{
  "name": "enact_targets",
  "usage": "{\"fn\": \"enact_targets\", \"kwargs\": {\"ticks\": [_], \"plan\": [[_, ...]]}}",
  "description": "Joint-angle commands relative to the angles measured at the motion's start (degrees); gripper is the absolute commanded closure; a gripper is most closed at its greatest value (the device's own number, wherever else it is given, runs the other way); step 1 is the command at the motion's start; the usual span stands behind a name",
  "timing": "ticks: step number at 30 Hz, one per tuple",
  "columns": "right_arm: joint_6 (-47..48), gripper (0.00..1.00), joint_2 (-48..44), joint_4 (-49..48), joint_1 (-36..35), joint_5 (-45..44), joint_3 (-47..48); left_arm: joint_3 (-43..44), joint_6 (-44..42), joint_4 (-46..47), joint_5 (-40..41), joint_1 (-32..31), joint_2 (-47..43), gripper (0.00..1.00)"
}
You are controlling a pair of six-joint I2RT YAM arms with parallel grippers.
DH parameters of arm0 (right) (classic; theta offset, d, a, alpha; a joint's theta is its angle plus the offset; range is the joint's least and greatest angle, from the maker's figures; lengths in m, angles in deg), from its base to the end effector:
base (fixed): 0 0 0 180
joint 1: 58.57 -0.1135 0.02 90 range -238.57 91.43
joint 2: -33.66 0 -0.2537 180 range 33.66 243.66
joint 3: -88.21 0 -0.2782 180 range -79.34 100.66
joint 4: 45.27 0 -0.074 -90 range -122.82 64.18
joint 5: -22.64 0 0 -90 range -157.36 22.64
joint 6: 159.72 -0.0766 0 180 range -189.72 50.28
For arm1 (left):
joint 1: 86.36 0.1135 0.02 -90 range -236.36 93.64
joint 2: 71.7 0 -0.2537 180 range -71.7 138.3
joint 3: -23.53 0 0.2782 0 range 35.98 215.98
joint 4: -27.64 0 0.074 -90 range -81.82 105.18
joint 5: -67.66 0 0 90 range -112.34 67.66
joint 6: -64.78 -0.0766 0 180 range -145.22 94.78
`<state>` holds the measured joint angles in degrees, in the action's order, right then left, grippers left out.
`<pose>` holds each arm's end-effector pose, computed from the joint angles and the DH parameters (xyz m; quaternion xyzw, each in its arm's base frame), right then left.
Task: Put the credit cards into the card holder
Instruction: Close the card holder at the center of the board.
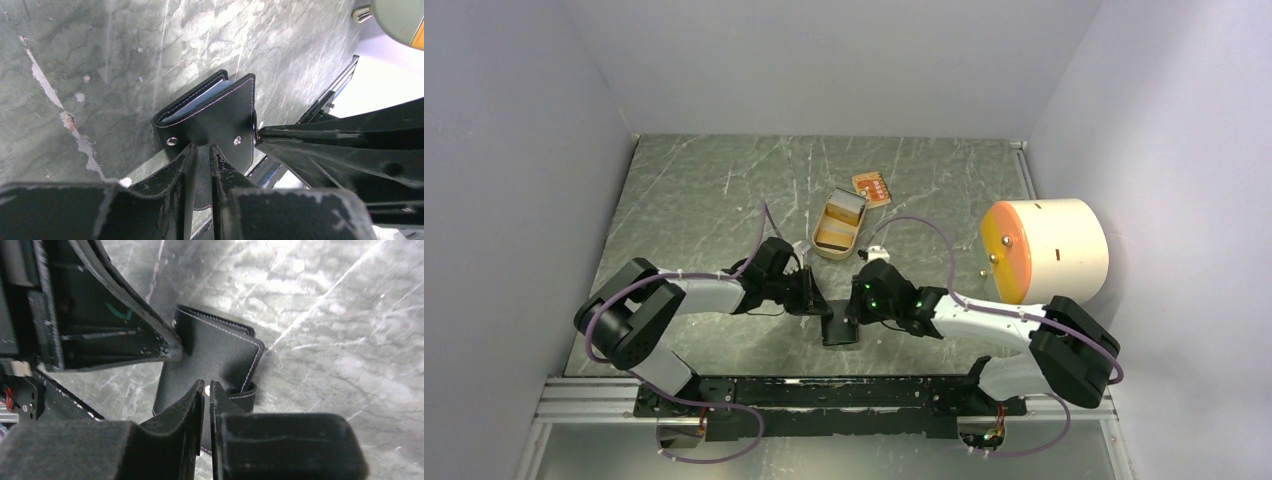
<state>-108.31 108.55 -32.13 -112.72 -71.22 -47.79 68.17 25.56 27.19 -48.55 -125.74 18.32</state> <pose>0.1803 0.2408 0.1111 -0.1115 0.9134 0.2611 0.2917 0.2220 -0.2260 0.0668 -0.0048 0.9065 -0.4077 0.1098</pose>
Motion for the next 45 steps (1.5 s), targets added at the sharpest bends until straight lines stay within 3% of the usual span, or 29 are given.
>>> {"fn": "enact_targets", "kwargs": {"ticks": [1,11,21,26,34,45], "plan": [[2.60,0.85,-0.70,10.30,-1.13,-5.82,5.44,-0.98,-0.07,0.63,-0.87,-0.77,0.90,0.79],[2.00,0.76,1.57,20.30,-6.33,-14.22,11.00,-1.26,0.21,0.32,-0.73,-0.75,0.54,0.79],[1.69,0.78,4.62,20.82,-8.07,-14.07,12.78,-1.42,0.45,0.78,-0.80,-0.84,0.45,0.79],[1.59,0.83,4.98,21.62,-8.42,-15.29,13.27,-1.32,0.32,0.73,-0.97,-0.83,0.58,0.79],[1.48,0.99,4.66,21.63,-8.63,-15.61,13.28,-1.42,0.29,0.49,-0.88,-0.86,0.16,0.79],[2.26,1.00,3.84,15.20,-8.63,-12.91,10.45,-1.99,0.71,0.94,-0.75,-0.96,-0.54,0.79]]}}
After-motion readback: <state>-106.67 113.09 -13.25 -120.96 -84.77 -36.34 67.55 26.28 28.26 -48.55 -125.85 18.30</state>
